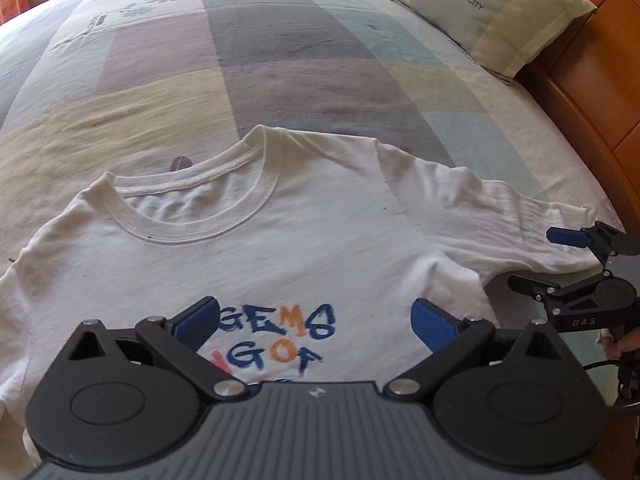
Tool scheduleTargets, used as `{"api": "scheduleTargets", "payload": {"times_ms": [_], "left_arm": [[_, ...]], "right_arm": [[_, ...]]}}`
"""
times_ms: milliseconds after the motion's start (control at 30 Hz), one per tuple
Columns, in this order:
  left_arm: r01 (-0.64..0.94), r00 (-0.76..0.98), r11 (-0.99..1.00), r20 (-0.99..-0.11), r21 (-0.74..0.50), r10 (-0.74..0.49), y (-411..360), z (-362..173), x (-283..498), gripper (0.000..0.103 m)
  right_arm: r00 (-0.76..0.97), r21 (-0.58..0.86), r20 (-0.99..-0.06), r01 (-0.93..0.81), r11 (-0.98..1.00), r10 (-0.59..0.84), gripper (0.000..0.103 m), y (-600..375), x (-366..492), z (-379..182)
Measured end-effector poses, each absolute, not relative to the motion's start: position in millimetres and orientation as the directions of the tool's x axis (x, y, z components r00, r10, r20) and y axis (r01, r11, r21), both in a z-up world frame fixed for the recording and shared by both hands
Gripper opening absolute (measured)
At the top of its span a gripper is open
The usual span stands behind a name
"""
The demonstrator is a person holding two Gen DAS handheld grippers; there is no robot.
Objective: Fold clothes
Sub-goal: 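Grasp the ribbed cuff of the other sleeve with the right tool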
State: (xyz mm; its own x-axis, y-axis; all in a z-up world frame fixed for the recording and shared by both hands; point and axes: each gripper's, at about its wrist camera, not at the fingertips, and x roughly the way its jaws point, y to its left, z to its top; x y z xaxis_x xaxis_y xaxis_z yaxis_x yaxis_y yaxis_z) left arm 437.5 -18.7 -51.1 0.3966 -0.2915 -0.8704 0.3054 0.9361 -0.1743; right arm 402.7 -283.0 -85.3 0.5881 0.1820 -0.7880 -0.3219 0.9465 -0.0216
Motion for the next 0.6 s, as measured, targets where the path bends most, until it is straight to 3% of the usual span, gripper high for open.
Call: {"api": "scheduleTargets", "payload": {"times_ms": [167, 400, 500, 600], "left_arm": [[0.484, 0.358, 0.867, -0.877, -0.12, -0.321, -72.3, -54.0, 457.7, 0.101], [0.649, 0.324, 0.752, -0.851, -0.118, -0.413, -137.9, -53.4, 485.1, 0.101], [0.695, 0.292, 0.707, -0.845, -0.134, -0.448, -156.4, -54.8, 492.1, 0.101], [0.729, 0.262, 0.67, -0.845, -0.143, -0.466, -169.5, -59.1, 494.6, 0.101]], "right_arm": [[0.55, 0.055, -0.827, -0.125, 0.991, 0.115, 0.103, -341.2, 385.7, -101.7], [0.614, 0.083, -0.787, 0.005, 0.997, 0.063, 0.103, -398.7, 369.8, -76.4], [0.65, 0.051, -0.76, 0.07, 0.996, -0.007, 0.103, -447.8, 385.2, -57.8], [0.649, 0.109, -0.761, 0.127, 0.986, 0.001, 0.103, -512.5, 401.2, -49.9]]}}
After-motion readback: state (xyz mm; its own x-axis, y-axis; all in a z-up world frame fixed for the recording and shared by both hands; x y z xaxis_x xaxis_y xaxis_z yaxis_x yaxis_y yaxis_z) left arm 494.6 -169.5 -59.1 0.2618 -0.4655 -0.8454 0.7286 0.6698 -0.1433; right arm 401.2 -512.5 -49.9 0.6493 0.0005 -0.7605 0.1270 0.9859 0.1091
